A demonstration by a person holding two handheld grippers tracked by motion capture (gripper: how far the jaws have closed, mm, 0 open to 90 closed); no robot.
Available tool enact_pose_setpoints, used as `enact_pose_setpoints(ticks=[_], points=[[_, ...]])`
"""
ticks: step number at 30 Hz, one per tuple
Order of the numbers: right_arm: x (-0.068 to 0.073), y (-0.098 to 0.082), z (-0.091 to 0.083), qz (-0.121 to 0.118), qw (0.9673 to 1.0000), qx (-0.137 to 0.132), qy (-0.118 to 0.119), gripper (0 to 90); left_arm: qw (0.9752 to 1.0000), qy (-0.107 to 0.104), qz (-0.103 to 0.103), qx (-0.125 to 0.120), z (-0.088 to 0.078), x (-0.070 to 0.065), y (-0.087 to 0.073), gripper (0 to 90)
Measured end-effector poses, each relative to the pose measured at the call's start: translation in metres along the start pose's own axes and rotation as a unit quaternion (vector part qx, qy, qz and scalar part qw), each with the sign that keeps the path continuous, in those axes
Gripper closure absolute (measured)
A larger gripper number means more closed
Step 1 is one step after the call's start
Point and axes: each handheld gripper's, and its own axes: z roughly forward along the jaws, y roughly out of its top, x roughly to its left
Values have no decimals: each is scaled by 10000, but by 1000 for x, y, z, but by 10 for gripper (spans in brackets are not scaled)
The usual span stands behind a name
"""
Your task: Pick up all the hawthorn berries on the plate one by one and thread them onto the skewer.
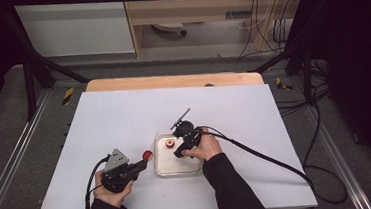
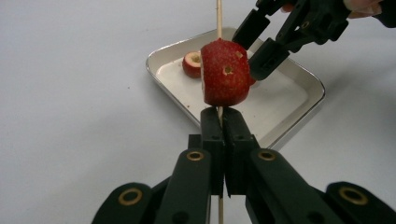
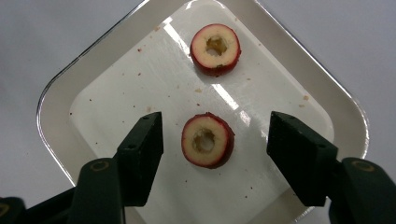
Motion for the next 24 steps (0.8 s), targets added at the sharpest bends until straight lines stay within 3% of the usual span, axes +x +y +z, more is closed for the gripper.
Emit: enact_pose_setpoints(ticks=[7, 15, 18, 24], points=[[-3, 3, 7, 26, 9998, 189, 5, 460, 10000, -12, 2, 6, 0, 0, 0, 884], [-4, 4, 11, 129, 9993, 298, 166, 548, 10000, -29, 5, 11, 0, 0, 0, 884], [-4, 4, 11, 203, 9990, 316, 251, 602, 10000, -34, 2, 13, 0, 0, 0, 884], [-6, 4, 5, 431, 9983, 306, 248, 608, 10000, -33, -5, -13, 0, -1, 1, 884]])
